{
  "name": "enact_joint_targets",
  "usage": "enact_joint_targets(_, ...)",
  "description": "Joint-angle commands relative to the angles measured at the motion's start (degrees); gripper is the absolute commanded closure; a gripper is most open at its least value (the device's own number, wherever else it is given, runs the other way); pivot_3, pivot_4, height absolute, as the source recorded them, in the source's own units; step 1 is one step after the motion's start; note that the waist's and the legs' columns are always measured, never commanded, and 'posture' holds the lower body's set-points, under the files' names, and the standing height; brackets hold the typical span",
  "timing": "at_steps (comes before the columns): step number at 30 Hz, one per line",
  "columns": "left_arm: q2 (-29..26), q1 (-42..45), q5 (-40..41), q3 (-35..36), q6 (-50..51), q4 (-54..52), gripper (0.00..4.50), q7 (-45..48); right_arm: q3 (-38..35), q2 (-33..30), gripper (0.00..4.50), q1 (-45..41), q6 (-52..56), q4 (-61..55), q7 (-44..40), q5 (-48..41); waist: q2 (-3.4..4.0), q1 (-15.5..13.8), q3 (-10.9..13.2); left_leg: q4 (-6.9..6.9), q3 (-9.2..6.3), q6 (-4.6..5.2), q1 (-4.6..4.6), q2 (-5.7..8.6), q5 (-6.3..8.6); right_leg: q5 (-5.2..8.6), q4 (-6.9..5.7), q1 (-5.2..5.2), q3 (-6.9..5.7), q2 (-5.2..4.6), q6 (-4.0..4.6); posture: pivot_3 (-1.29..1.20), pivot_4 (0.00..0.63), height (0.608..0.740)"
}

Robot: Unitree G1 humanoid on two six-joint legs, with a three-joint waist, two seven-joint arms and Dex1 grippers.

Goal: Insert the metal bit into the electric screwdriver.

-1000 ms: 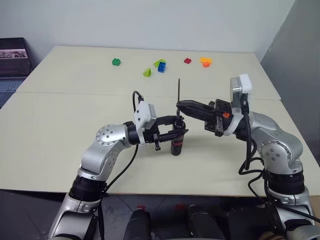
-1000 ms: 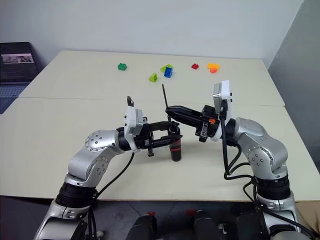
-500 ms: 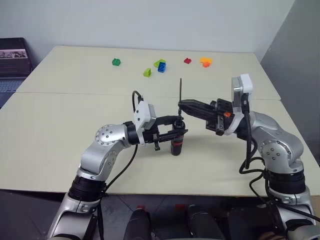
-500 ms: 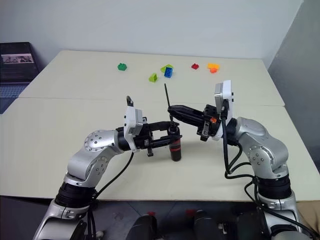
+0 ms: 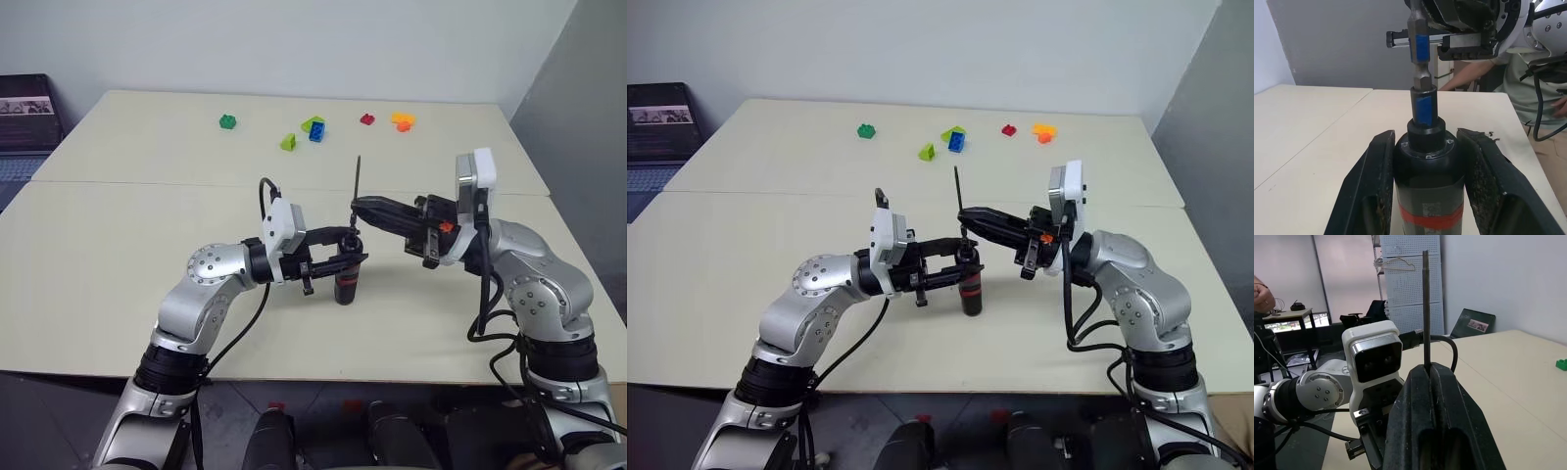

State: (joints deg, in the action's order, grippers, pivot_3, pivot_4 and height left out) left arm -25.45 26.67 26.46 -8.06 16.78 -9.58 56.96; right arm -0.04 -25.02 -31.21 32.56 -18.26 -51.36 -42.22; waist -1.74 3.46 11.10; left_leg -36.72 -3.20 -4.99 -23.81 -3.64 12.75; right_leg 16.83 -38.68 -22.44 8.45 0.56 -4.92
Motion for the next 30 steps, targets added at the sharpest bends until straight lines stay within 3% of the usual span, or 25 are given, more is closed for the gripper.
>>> enact_joint_targets(1, -1.2, -0.1, -2.1, 0.5, -0.7, 0.3, 2.87, -0.5, 1.3, -2.4, 4.5, 0.4, 0.0, 0.3, -2.3, 1.5, 0.0, 0.0, 0.0, 0.0, 0.0, 0.0, 0.0, 0.0, 0.0, 0.0, 0.0, 0.0, 0.0, 0.0, 0.0, 0.0, 0.15, 0.74)
enact_joint_targets(13, -1.3, 0.1, -2.4, 0.1, -1.3, 0.5, 2.87, -0.2, 2.9, -6.8, 4.5, -6.4, 1.4, 8.6, -9.6, 1.9, 0.0, 0.0, 0.0, -0.01, 0.03, 0.0, 0.05, 0.0, 0.0, 0.02, 0.03, 0.04, 0.04, 0.0, 0.05, 0.0, 0.15, 0.74)
enact_joint_targets(30, -1.7, -0.3, -3.0, -0.1, -1.8, -0.1, 2.87, -1.0, 1.4, -7.9, 4.5, -6.8, 6.6, 1.0, -7.8, -1.0, 0.0, 0.0, 0.0, -0.01, 0.03, 0.0, 0.04, 0.0, 0.0, 0.02, 0.06, 0.04, 0.04, 0.0, 0.04, 0.0, 0.15, 0.74)
